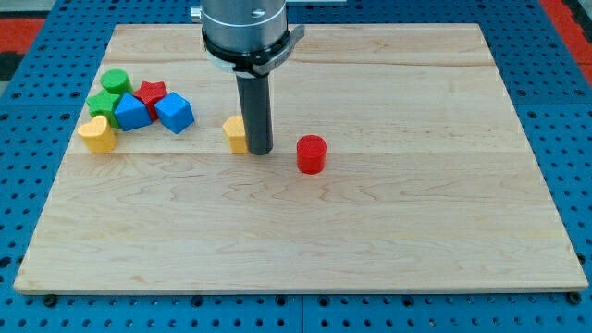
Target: Push the hexagon into blue cube
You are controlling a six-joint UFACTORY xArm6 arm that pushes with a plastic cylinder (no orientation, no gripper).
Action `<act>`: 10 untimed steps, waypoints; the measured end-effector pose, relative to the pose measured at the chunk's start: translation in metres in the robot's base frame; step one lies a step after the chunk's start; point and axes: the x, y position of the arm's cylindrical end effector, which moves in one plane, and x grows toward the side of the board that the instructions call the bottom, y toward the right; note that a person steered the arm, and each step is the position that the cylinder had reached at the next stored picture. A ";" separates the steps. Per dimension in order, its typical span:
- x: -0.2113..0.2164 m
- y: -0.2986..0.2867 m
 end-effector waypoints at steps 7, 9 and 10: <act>0.049 0.160; 0.112 -0.038; 0.070 -0.061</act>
